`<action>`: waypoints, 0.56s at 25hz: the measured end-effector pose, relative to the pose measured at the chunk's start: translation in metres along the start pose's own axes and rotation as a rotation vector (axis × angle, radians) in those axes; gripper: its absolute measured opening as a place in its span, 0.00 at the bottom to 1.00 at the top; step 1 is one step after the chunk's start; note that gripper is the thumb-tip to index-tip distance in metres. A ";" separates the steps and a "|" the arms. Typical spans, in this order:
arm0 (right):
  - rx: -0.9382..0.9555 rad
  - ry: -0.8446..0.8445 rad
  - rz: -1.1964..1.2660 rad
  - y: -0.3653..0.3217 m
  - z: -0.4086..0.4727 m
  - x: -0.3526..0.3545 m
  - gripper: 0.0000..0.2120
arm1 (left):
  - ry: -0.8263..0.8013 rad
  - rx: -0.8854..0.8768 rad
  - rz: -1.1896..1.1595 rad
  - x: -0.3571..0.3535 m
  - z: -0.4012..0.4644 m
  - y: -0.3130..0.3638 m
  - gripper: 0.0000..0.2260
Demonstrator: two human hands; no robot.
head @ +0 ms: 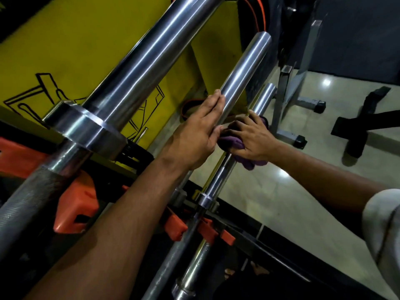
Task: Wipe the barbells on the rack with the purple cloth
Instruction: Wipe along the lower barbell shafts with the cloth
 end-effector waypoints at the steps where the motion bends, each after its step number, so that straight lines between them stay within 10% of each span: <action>1: -0.013 0.011 0.006 -0.003 -0.001 0.002 0.30 | -0.001 0.000 0.008 0.000 0.000 0.000 0.29; 8: -0.005 0.064 0.318 -0.137 -0.077 -0.014 0.29 | 0.005 -0.017 0.047 0.001 -0.001 0.002 0.29; 14: -0.086 0.079 0.133 -0.051 -0.026 0.000 0.23 | 0.002 -0.015 0.046 -0.001 -0.001 0.000 0.29</action>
Point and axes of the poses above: each hand's wrist, its own z-axis towards the middle knuckle, its own x-axis out of the back of the hand, y = z × x, the point moved 4 cm from there along z, towards the middle knuckle, and after that the axes turned 10 degrees about -x, right-handed, at the moved point
